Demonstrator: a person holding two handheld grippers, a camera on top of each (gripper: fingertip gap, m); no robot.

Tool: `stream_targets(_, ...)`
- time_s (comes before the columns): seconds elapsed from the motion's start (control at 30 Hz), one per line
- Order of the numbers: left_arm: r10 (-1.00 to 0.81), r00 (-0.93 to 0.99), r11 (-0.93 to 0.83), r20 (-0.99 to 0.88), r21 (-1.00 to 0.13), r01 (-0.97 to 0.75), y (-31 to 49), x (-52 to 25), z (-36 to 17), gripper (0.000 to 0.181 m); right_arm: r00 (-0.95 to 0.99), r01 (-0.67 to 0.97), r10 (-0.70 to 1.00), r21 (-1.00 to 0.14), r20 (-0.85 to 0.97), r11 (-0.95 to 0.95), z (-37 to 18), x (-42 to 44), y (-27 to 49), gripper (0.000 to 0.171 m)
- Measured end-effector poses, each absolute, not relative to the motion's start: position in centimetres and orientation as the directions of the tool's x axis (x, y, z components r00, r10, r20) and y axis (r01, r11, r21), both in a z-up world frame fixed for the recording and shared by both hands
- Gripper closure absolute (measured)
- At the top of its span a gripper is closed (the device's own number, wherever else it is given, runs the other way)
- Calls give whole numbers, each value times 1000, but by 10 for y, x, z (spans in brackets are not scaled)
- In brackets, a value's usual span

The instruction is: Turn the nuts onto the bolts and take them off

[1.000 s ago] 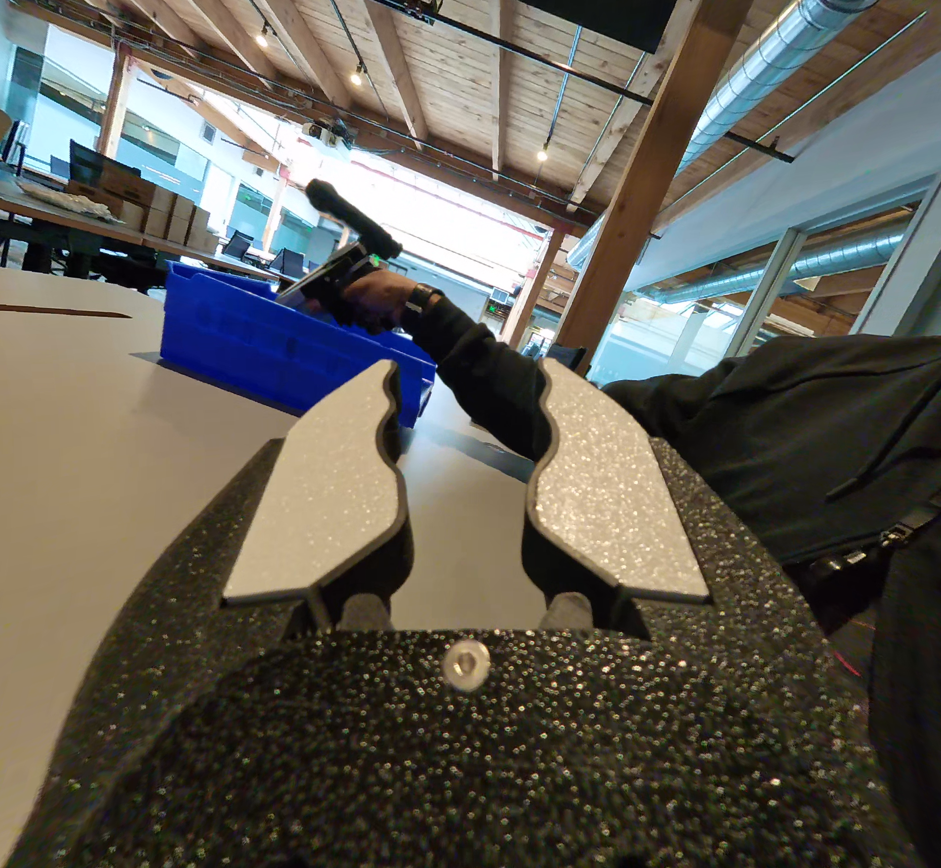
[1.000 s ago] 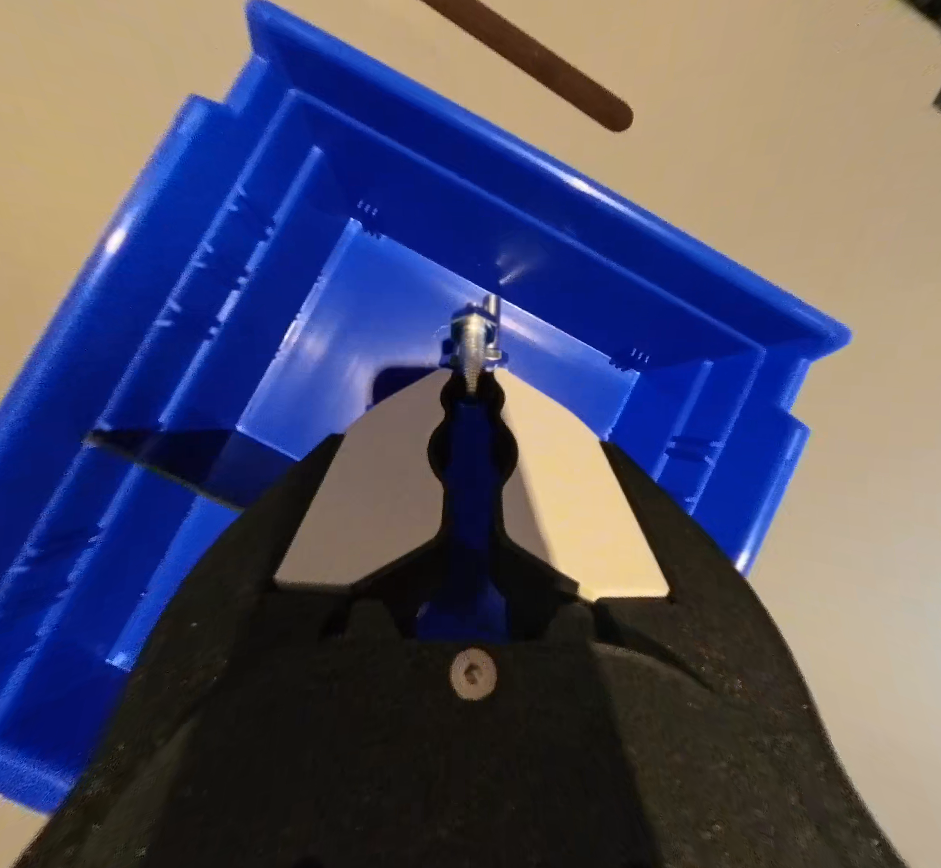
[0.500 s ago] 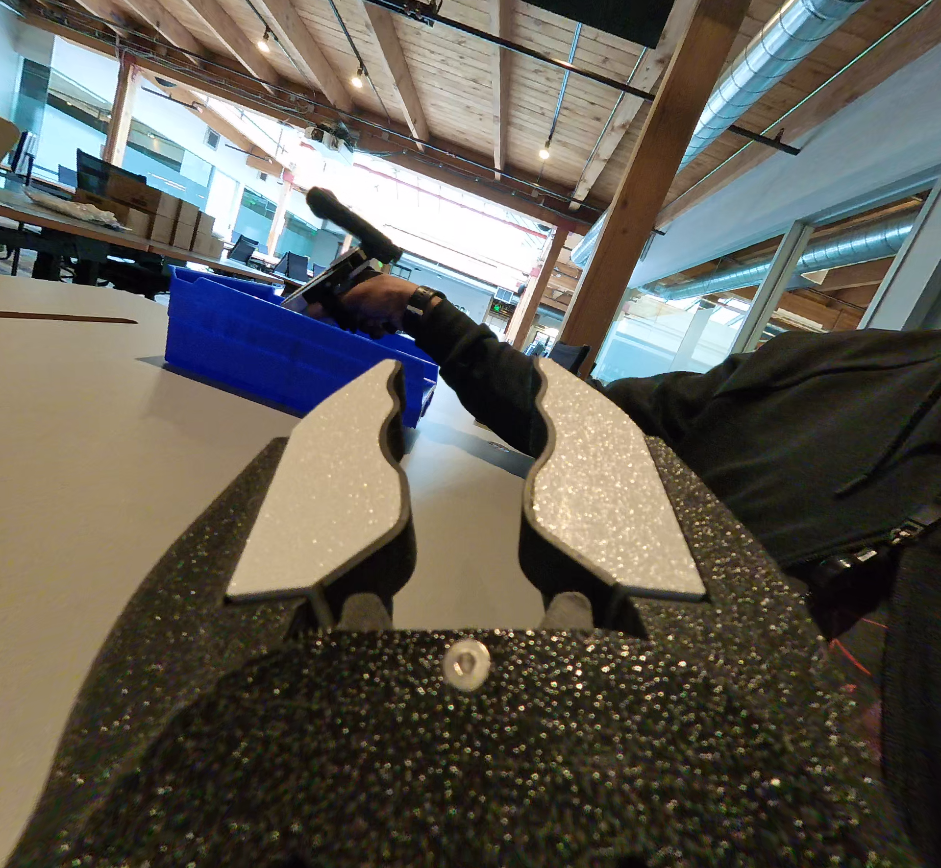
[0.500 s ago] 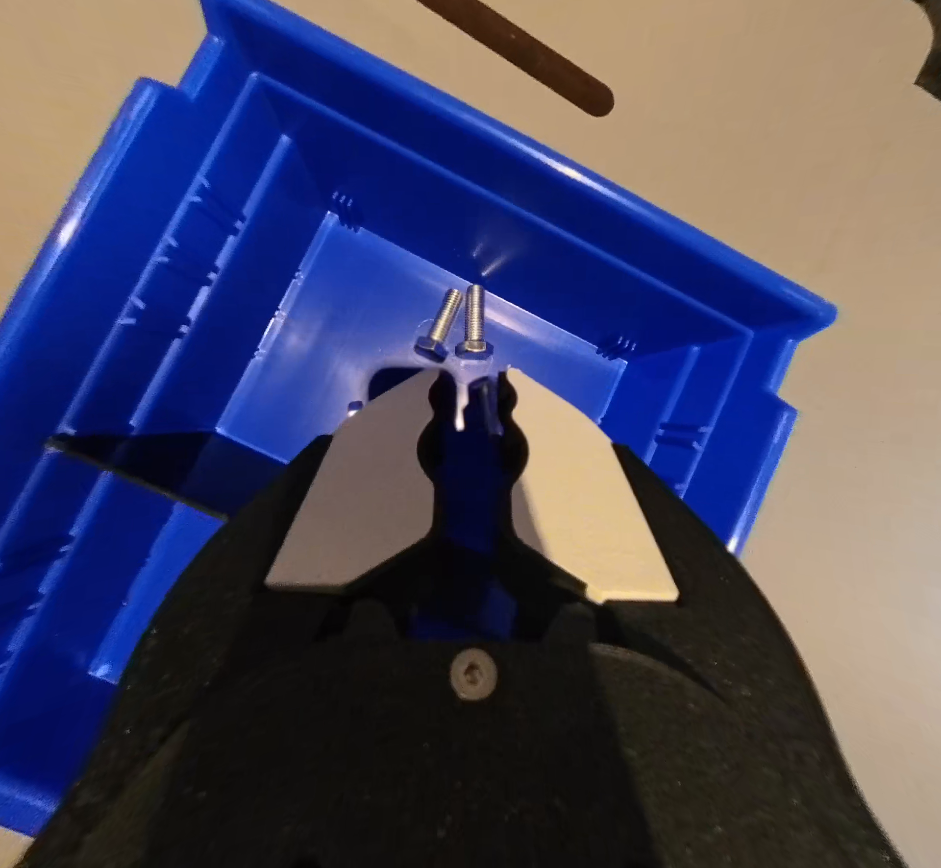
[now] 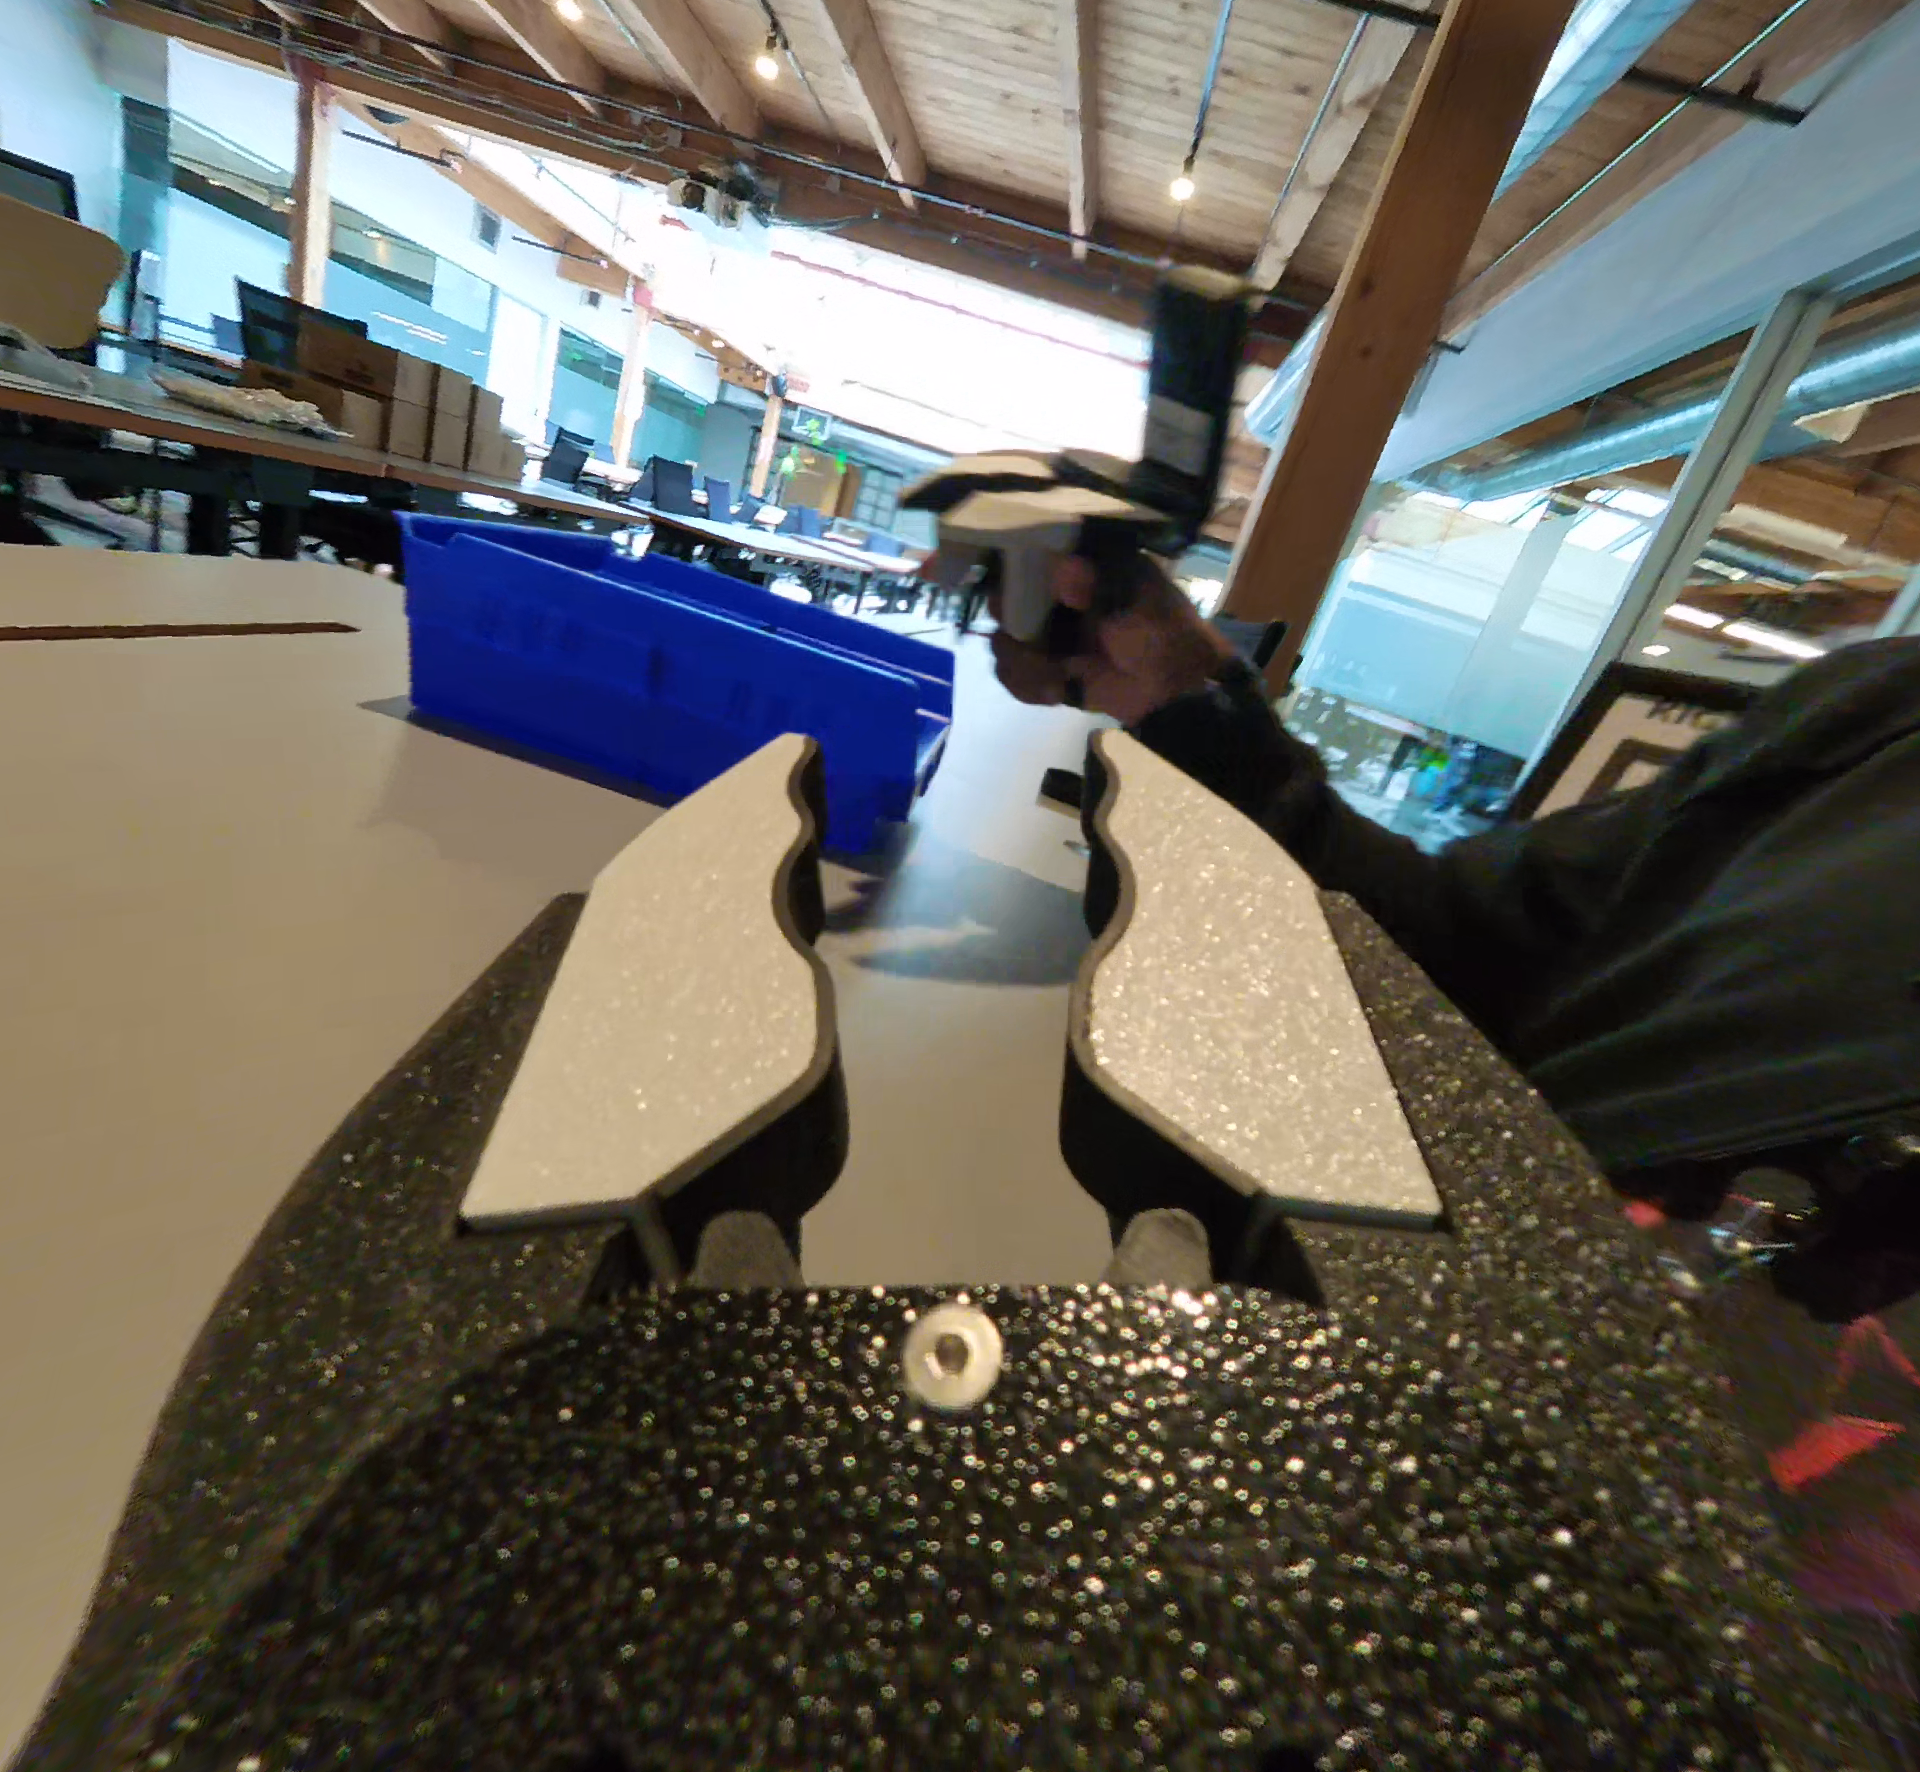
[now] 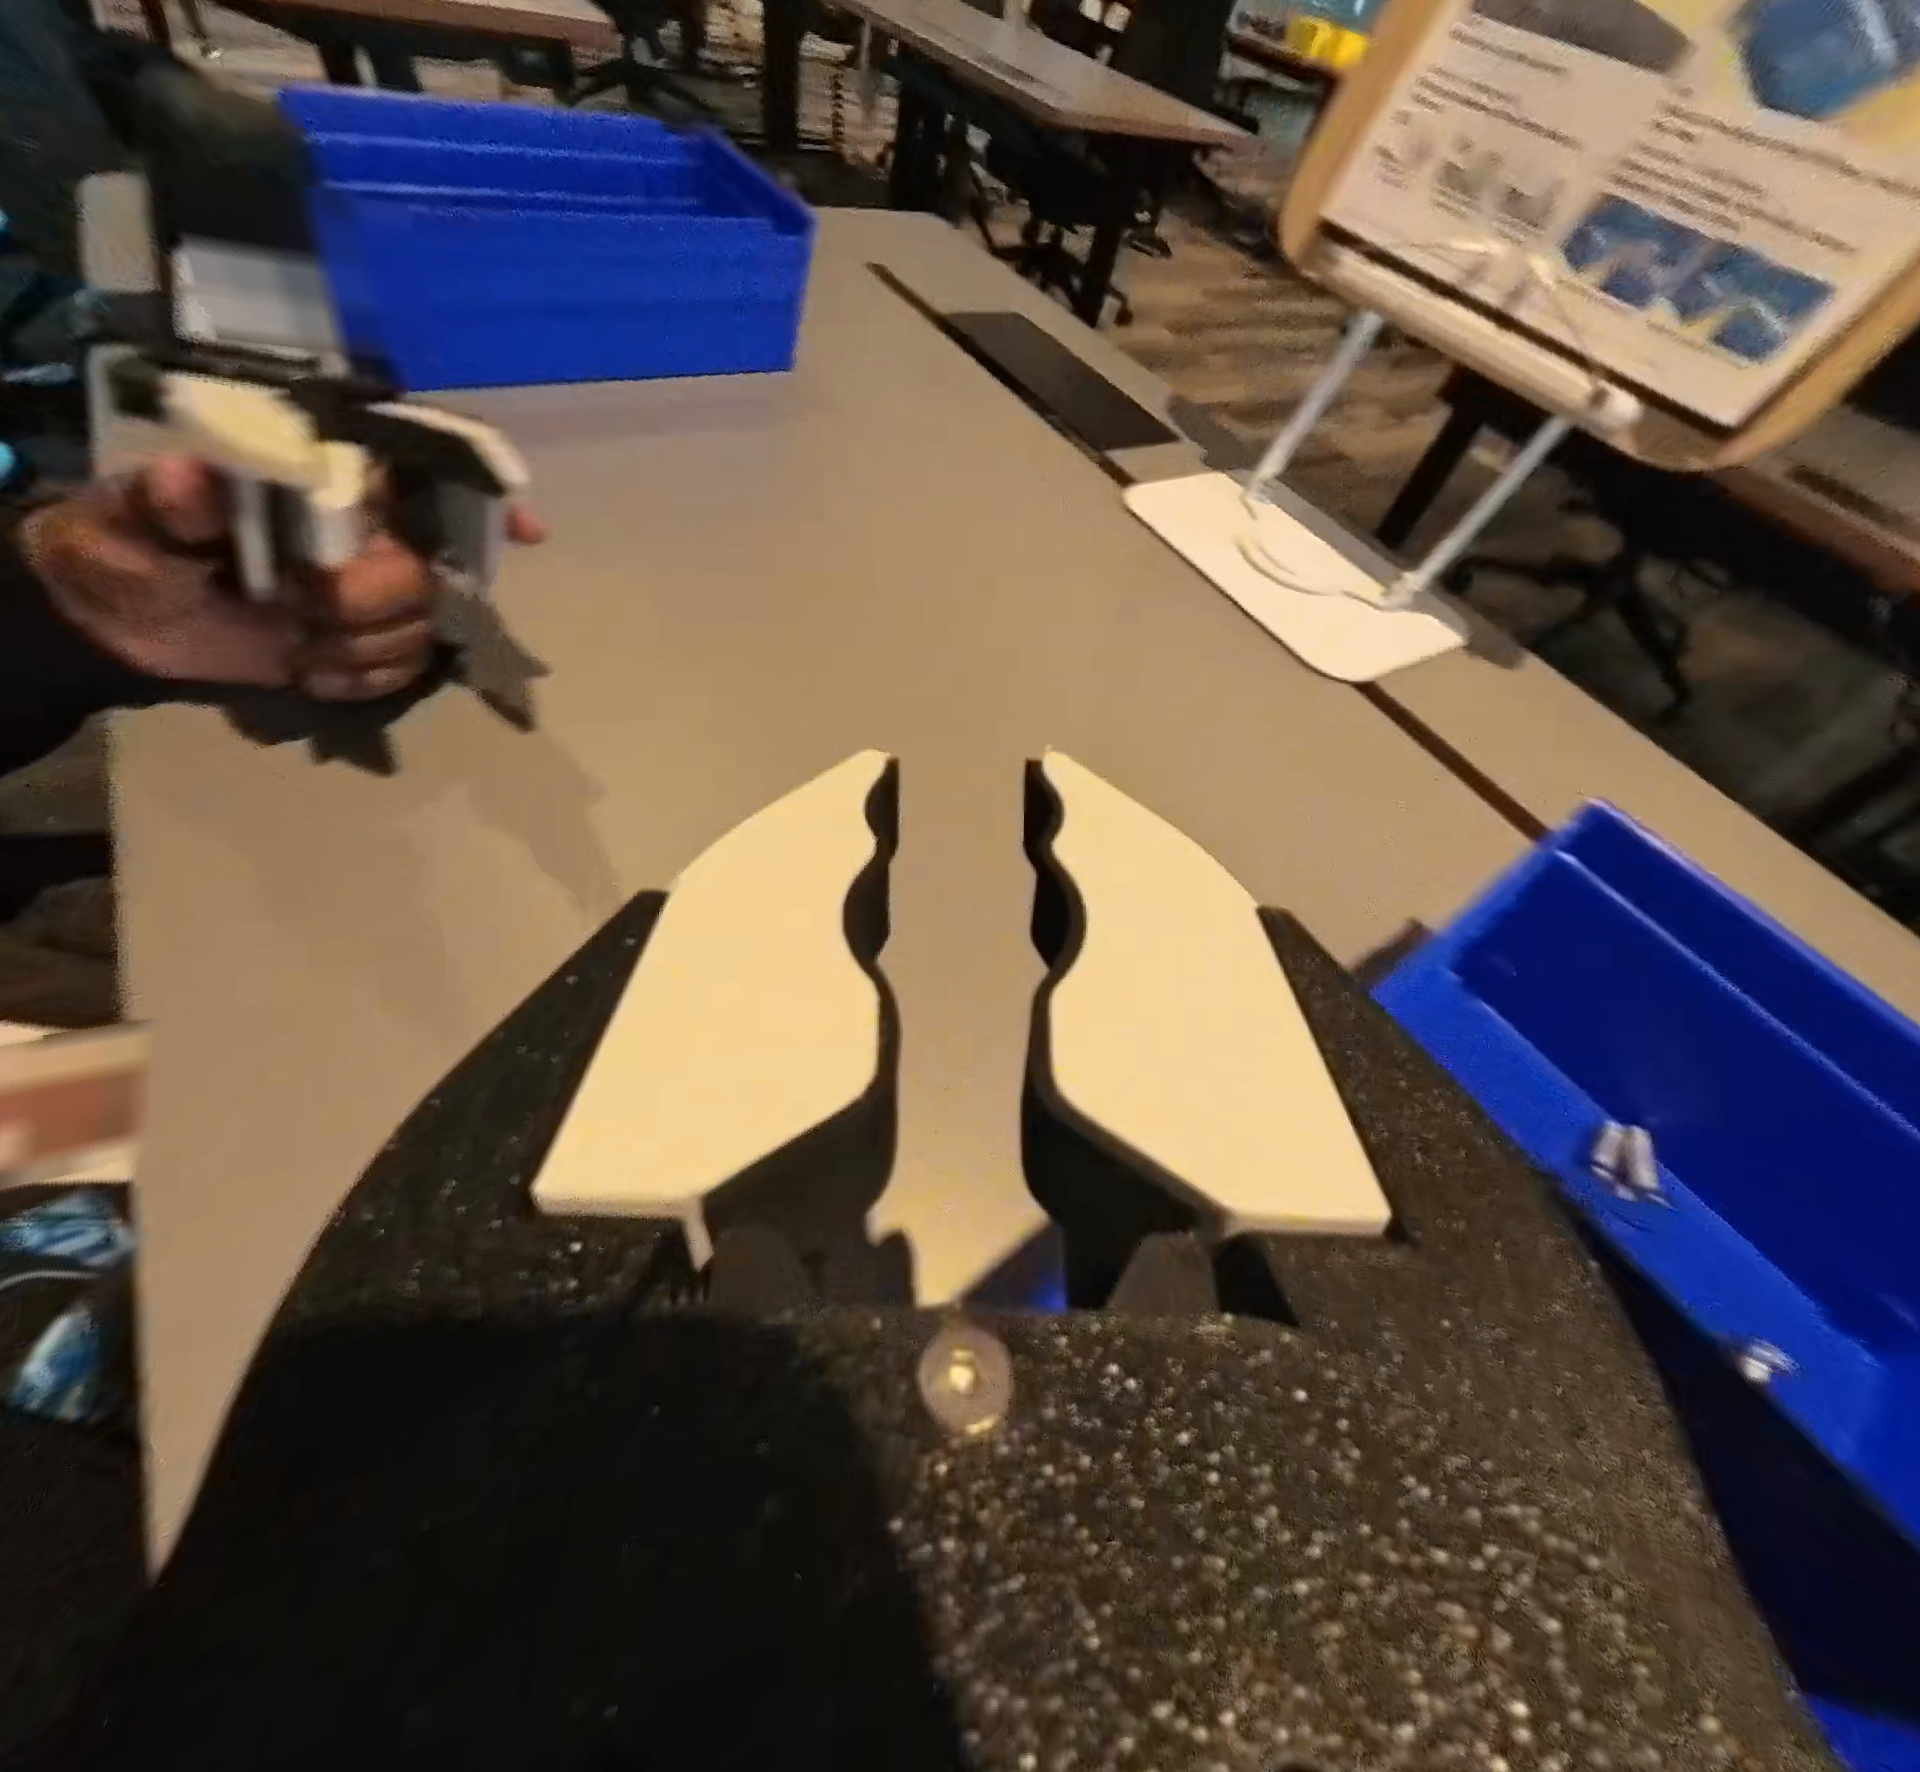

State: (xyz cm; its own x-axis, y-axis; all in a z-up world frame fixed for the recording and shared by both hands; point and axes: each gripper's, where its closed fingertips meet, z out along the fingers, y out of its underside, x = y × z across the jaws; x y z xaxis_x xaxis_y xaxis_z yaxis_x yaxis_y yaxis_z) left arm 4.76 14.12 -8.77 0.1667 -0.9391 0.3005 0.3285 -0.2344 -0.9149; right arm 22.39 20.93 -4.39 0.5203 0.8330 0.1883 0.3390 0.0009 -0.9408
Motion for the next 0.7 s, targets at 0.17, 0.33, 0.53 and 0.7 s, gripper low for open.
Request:
stream_targets(0.17, -854, 479, -159, 203, -979, 131, 166, 21, -102, 132, 502, 333, 832, -941, 235, 65, -94, 172, 144, 150)
stream_targets(0.33, -481, 868, -61, -126, -982, -176, 192, -99, -76, 128, 577, 341, 781, -939, 238, 34, -135, 162, 134, 152)
stream_targets(0.53, -101, 953, -384, -285, -873, -302, 206, -245, -77, 120, 619, 411, 740, -912, 264, -18, -151, 168, 137, 152)
stream_targets(0.7, -96, 973, -579, -209, -784, -225, 204, -284, -127, 120, 641, 393, 732, -918, 229, -57, -156, 172, 141, 152)
